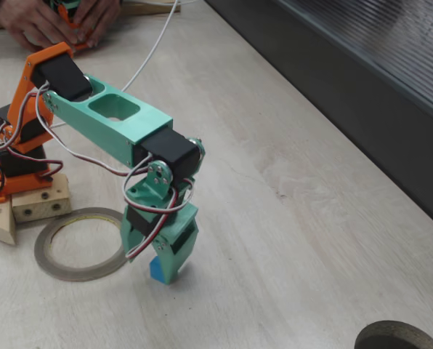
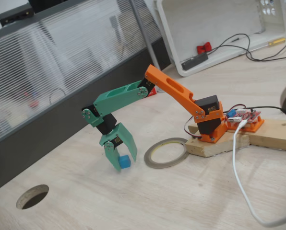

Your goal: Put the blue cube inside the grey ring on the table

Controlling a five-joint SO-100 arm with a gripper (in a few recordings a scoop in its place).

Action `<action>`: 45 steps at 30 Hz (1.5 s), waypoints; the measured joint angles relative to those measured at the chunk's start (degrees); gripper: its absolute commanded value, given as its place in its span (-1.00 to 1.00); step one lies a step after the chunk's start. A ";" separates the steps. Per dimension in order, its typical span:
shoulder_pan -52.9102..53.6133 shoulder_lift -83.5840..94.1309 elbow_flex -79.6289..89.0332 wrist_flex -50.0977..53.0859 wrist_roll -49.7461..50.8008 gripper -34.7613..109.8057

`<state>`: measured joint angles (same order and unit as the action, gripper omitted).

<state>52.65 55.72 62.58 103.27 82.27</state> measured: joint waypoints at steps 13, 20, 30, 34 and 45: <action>0.00 0.00 0.09 -6.33 0.35 -0.08; 0.00 0.00 0.09 -9.67 0.35 -0.08; 0.00 0.00 0.09 -10.72 0.35 -0.09; 0.00 0.00 0.09 -10.72 0.35 -0.09; 0.00 0.00 0.09 -10.72 0.35 -0.09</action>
<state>52.65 55.72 62.67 92.55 82.62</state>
